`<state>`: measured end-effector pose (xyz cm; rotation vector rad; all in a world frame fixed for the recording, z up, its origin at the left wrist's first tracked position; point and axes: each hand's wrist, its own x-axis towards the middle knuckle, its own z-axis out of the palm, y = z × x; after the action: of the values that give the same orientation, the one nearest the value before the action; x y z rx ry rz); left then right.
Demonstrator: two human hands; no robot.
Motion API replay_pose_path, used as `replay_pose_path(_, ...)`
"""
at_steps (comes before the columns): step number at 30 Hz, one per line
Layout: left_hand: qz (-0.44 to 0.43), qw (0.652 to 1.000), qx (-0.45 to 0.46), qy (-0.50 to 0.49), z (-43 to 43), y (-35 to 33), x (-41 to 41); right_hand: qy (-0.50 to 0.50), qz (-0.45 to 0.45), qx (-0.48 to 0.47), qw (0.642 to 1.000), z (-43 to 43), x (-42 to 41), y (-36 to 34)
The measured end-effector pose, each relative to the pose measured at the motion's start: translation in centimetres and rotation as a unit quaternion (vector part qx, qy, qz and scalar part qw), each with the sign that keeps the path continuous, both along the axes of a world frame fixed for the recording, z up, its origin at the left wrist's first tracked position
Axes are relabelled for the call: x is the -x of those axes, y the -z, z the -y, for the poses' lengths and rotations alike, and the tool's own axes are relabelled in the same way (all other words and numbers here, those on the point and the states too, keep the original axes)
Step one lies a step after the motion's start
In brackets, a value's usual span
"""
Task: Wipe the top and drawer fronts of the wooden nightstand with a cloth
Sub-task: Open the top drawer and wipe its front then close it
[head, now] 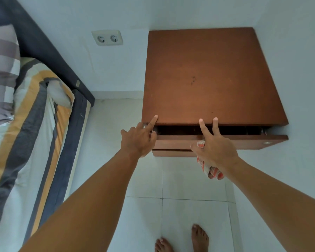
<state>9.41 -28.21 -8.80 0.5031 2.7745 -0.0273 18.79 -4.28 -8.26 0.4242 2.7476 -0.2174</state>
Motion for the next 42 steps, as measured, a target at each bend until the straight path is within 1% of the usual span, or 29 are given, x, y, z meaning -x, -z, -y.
replay_pose_path(2, 0.02, 1.0, -0.002, 0.001, 0.1, -0.7, 0.3, 0.026, -0.005, 0.03, 0.999, 0.0, 0.2, -0.8)
replay_pose_path(3, 0.029, 1.0, 0.001, 0.004, 0.1, -1.0, 0.5, 0.042, -0.028, 0.059, 0.997, 0.1, 0.2, -1.3)
replay_pose_path(4, 0.037, 0.999, 0.005, 0.01, 0.2, -1.2, 0.6, 0.057, -0.072, 0.096, 0.991, 0.4, 0.2, -1.7)
replay_pose_path(6, 0.041, 0.999, 0.006, 0.02, 0.6, -1.5, 0.4, 0.08, -0.155, 0.187, 0.967, 2.1, -0.2, -2.5)
replay_pose_path(7, 0.039, 0.999, -0.001, 0.02, 1.1, -1.4, 0.1, 0.092, -0.171, 0.235, 0.952, 3.3, -0.3, -2.7)
replay_pose_path(9, 0.037, 0.999, -0.036, 0.009, 2.4, -1.0, -0.8, 0.099, -0.177, 0.325, 0.924, 6.1, 0.4, -2.7)
replay_pose_path(12, 0.049, 0.995, -0.091, -0.001, 4.1, -0.5, -2.0, 0.065, -0.203, 0.374, 0.903, 9.8, 2.9, -2.2)
replay_pose_path(14, 0.049, 0.994, -0.098, 0.009, 4.7, -0.3, -2.2, 0.054, -0.219, 0.387, 0.894, 11.5, 4.4, -1.5)
replay_pose_path(15, 0.047, 0.994, -0.095, 0.013, 4.7, -0.2, -2.1, 0.041, -0.227, 0.364, 0.902, 11.8, 4.8, -0.7)
replay_pose_path(16, 0.046, 0.994, -0.095, 0.014, 4.7, -0.1, -2.0, 0.018, -0.232, 0.303, 0.924, 11.9, 5.0, 0.3)
replay_pose_path(17, 0.046, 0.994, -0.101, 0.012, 4.7, 0.1, -1.9, -0.012, -0.236, 0.214, 0.948, 11.9, 5.0, 1.3)
replay_pose_path(18, 0.045, 0.993, -0.108, 0.007, 4.6, 0.2, -1.9, -0.035, -0.254, 0.125, 0.959, 11.6, 5.1, 2.2)
replay_pose_path(19, 0.045, 0.992, -0.114, 0.003, 4.5, 0.4, -1.8, -0.047, -0.287, 0.061, 0.955, 11.4, 5.2, 2.8)
replay_pose_path(21, 0.042, 0.991, -0.125, -0.002, 4.4, 0.6, -1.8, -0.075, -0.347, 0.007, 0.935, 11.1, 5.3, 3.4)
replay_pose_path(23, 0.037, 0.991, -0.13, -0.006, 4.5, 0.7, -1.8, -0.147, -0.354, 0.006, 0.924, 10.6, 5.3, 4.5)
replay_pose_path(25, 0.032, 0.992, -0.124, -0.004, 4.5, 0.7, -1.9, -0.195, -0.323, 0.018, 0.926, 10.4, 4.4, 5.6)
replay_pose_path(28, 0.02, 0.997, -0.078, 0.02, 4.3, 0.3, -2.1, -0.18, -0.287, 0.004, 0.941, 10.5, 3.1, 6.7)
replay_pose_path(31, 0.026, 0.999, -0.014, 0.033, 3.8, 0.1, -2.5, -0.206, -0.261, -0.005, 0.943, 10.1, 2.9, 7.0)
replay_pose_path(35, 0.035, 0.999, 0.026, 0.026, 3.5, 0.3, -3.6, -0.222, -0.265, 0.023, 0.938, 8.9, 2.8, 7.0)
replay_pose_path(42, 0.04, 0.996, 0.075, 0.009, 1.6, -0.3, -4.0, -0.191, -0.28, 0.034, 0.94, 5.5, 1.6, 6.8)
